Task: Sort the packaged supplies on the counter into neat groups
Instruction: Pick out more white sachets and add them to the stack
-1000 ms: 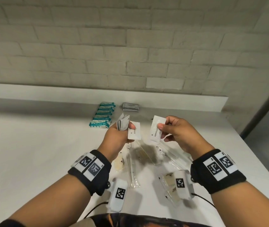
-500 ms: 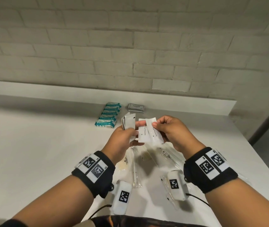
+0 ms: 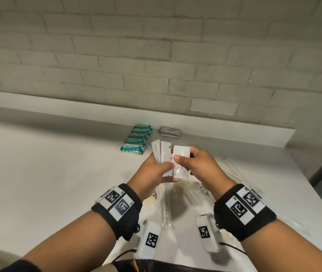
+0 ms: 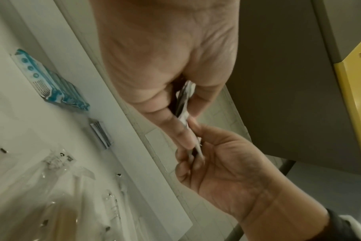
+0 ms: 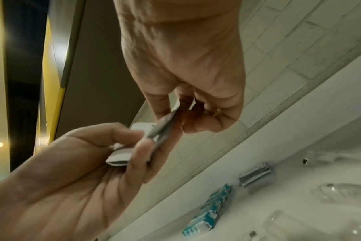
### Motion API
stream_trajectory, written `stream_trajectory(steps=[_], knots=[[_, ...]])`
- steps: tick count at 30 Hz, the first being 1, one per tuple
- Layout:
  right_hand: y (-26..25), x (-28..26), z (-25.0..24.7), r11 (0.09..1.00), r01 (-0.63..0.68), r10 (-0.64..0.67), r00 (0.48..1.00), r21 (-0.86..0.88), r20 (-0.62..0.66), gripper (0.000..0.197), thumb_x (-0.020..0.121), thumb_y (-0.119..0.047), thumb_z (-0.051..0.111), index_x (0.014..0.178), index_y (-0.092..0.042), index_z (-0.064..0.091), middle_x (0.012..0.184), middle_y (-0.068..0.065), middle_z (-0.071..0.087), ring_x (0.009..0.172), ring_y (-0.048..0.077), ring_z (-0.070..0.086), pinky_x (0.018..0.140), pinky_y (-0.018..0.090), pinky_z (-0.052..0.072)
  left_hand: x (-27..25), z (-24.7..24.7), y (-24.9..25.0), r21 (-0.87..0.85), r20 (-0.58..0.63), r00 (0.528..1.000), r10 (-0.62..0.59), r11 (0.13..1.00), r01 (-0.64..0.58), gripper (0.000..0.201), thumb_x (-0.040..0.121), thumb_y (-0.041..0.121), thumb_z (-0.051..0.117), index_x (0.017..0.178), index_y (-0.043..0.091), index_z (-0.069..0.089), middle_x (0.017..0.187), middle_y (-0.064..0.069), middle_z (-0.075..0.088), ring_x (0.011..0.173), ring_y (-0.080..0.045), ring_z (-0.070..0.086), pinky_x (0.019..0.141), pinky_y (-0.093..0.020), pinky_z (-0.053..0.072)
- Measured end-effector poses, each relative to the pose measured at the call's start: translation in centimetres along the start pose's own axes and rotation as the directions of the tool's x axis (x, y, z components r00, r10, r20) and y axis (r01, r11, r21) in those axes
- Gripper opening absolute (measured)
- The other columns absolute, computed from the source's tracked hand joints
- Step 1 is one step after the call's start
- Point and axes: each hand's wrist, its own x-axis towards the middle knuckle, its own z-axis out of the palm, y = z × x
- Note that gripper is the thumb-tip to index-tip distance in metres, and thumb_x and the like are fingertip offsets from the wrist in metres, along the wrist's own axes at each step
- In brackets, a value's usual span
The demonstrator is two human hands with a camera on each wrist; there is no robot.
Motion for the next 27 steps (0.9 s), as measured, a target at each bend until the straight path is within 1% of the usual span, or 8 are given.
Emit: stream_trajectory(steps=[2,3,7,12,15,18,22,27], knots=[[0.0,0.6,-0.8,1.000,0.015,-0.016,0.997,-0.003,-0.069,0.009,0.087,-0.013,0.066,0.096,-0.015,0.064,0.088,0.007,0.071,0.075,0.019,0.067,0.068,0.037,0.055,-0.1,-0.5,-0.1,-0.100,-0.003,0.999,-0.053,0.994,0.053,0.033,0.095,-0.003,0.041,0.123,0.008,0.055,0.104,-0.011,0.069,0.093,-0.024,0.069,0.078,-0.035,0.060],[-0.1,0.7,-1.2,1.000,0.025,-0.024,0.994,0.008,-0.102,0.009,0.088,-0.013,0.065,0.097,-0.015,0.064,0.087,0.008,0.070,0.075,0.023,0.065,0.067,0.039,0.053,-0.1,-0.8,-0.2,-0.105,-0.005,0.998,-0.057,0.993,0.056,0.032,0.096,-0.002,0.040,0.122,0.007,0.056,0.109,-0.012,0.069,0.097,-0.026,0.069,0.081,-0.034,0.059],[-1.0,0.7,-1.9,0.970,0.032,-0.040,0.999,0.241,0.026,0.017,0.086,-0.001,0.065,0.102,-0.007,0.066,0.078,0.001,0.071,0.067,0.015,0.065,0.058,0.023,0.052,-0.4,-1.4,0.2,-0.026,-0.021,0.999,-0.033,0.999,0.033,0.021,0.095,0.007,0.053,0.115,0.007,0.061,0.109,-0.013,0.071,0.093,-0.024,0.071,0.074,-0.029,0.059],[-1.6,0.1,-0.6,0.967,-0.042,-0.015,0.976,0.252,0.219,0.019,0.078,0.004,0.069,0.097,0.003,0.068,0.087,0.015,0.072,0.072,0.023,0.067,0.069,0.031,0.056,-0.6,-0.8,0.5,0.083,0.063,0.997,-0.051,0.996,0.045,0.023,0.090,0.016,0.062,0.113,0.014,0.064,0.100,-0.012,0.073,0.085,-0.025,0.073,0.054,-0.021,0.053],[-2.2,-0.1,-0.9,0.979,0.060,-0.087,0.988,0.194,0.131,0.011,0.078,0.001,0.071,0.082,-0.009,0.068,0.068,0.001,0.068,0.056,0.011,0.060,0.051,0.019,0.046,-0.7,-0.8,0.8,0.088,0.048,0.997,-0.055,0.995,0.051,0.025,0.093,0.032,0.055,0.110,0.016,0.063,0.094,-0.014,0.074,0.073,-0.019,0.072,0.049,-0.018,0.049],[-2.5,0.3,-1.6,0.954,0.274,-0.281,0.959,0.123,0.046,0.017,0.076,0.005,0.072,0.078,-0.012,0.069,0.073,0.001,0.057,0.061,0.007,0.054,0.056,0.019,0.046,-0.4,-1.1,1.1,0.014,0.011,0.997,-0.071,0.997,0.071,0.039,0.096,0.042,0.045,0.110,0.012,0.063,0.092,-0.014,0.073,0.064,-0.016,0.067,0.048,-0.018,0.048],[-1.6,-0.1,-2.3,0.921,0.388,-0.379,0.912,-0.029,0.159,0.026,0.070,0.019,0.069,0.091,0.003,0.073,0.079,0.006,0.043,0.066,0.000,0.051,0.068,0.012,0.050,0.3,-1.6,1.5,-0.153,-0.091,0.993,-0.079,0.986,0.065,0.018,0.092,0.012,0.059,0.109,0.008,0.064,0.094,-0.010,0.068,0.068,-0.013,0.069,0.056,-0.018,0.054],[0.4,0.3,-3.5,0.962,0.186,-0.169,0.981,-0.201,0.099,0.032,0.089,-0.002,0.062,0.091,-0.034,0.067,0.076,-0.006,0.050,0.059,0.002,0.049,0.058,0.019,0.043,1.0,-2.3,1.7,-0.152,-0.241,0.971,0.003,0.987,-0.041,0.026,0.089,-0.005,0.058,0.114,0.004,0.060,0.093,-0.009,0.063,0.074,-0.017,0.064,0.064,-0.023,0.059]])
